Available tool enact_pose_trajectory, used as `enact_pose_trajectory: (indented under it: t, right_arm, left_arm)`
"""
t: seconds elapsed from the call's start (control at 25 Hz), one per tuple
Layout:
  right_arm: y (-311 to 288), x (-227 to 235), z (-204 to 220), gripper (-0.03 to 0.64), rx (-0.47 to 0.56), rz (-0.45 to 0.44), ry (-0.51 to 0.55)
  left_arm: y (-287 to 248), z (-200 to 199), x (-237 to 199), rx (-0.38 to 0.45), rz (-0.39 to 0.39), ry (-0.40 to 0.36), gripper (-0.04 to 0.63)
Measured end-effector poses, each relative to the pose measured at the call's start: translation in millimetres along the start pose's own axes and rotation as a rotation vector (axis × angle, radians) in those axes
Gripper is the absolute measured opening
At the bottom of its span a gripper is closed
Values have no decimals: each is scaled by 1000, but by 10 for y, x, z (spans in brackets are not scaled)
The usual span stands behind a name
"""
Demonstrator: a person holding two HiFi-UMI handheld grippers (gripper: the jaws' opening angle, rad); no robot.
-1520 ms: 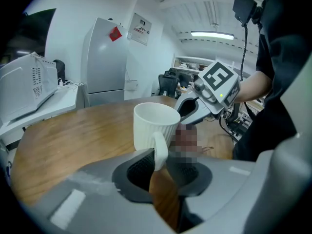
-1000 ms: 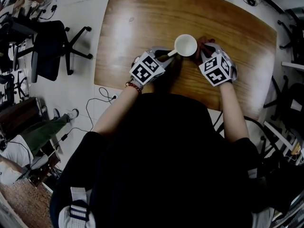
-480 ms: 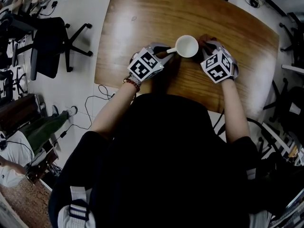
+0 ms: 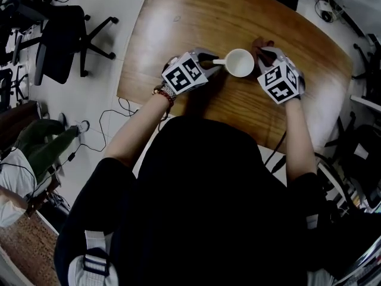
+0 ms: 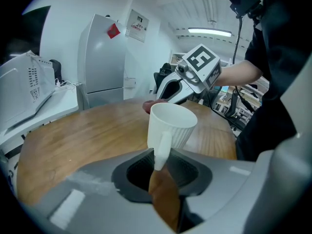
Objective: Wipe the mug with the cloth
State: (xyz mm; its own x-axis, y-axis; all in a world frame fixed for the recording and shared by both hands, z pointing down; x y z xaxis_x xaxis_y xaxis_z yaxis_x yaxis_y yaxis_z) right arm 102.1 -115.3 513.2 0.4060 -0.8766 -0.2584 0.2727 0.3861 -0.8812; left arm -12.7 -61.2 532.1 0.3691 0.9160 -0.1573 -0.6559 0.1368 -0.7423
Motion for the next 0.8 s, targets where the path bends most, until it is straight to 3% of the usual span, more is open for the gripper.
enact_pose_trajectory:
  t: [0.56, 0.68, 0.8]
  right_arm:
    - [-188, -311, 139, 51, -37, -153, 63]
    - [-102, -434, 212, 51, -31, -208, 79]
    - [2, -352, 219, 51, 12, -200, 7]
  left_arm:
    - [-95, -107, -428, 12, -94, 8, 69]
    - [-144, -160, -410, 37, -79, -9, 64]
    - [-169, -217, -368, 40, -55, -40, 61]
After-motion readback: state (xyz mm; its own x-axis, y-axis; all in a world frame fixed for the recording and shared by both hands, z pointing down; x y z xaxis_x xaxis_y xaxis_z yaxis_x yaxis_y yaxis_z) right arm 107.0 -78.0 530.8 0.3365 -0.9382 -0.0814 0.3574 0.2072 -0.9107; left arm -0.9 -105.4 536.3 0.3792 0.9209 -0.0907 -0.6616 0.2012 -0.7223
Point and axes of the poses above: the fingertips, and each gripper's own axes: y backward along the fingers, x to its right, z out of its underside, the point moved 1 cm from there along y, backward along the fingers, and after that the axes turned 6 degrees about -x, right-handed, at the moved point
